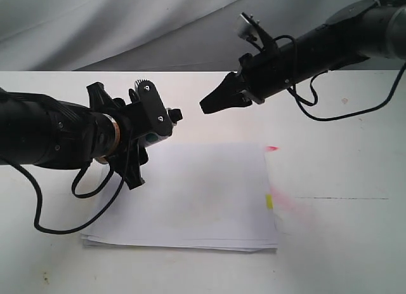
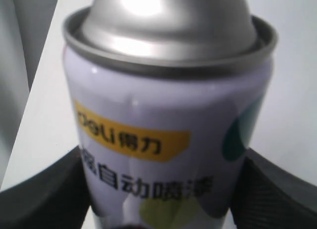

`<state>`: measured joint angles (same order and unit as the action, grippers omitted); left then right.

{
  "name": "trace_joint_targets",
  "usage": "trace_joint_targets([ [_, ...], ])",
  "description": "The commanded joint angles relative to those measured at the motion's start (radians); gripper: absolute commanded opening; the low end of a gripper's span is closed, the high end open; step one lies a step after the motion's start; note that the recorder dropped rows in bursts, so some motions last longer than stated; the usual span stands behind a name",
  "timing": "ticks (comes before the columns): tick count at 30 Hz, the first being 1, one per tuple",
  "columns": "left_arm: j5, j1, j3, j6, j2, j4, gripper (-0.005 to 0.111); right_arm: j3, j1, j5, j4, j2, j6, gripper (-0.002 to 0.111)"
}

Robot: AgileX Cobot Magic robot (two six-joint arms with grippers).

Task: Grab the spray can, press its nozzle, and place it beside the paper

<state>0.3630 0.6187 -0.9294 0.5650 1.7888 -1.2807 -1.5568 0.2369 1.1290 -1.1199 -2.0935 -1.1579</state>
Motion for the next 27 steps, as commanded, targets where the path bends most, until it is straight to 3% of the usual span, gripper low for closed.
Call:
trace_joint_targets([
  [1, 0.011, 0.003, -0.007, 0.010, -0.010, -0.011, 0.000, -0.072, 0.005, -0.014, -0.020, -0.044, -0.023, 0.000],
  [5, 0.011, 0.003, -0.007, 0.010, -0.010, -0.011, 0.000, -0.176, 0.010, 0.081, -0.024, -0.095, -0.023, 0.000],
  [27, 0.011, 0.003, -0.007, 0.010, -0.010, -0.011, 0.000, -0.178, 0.084, 0.052, 0.028, -0.104, -0.027, 0.000],
])
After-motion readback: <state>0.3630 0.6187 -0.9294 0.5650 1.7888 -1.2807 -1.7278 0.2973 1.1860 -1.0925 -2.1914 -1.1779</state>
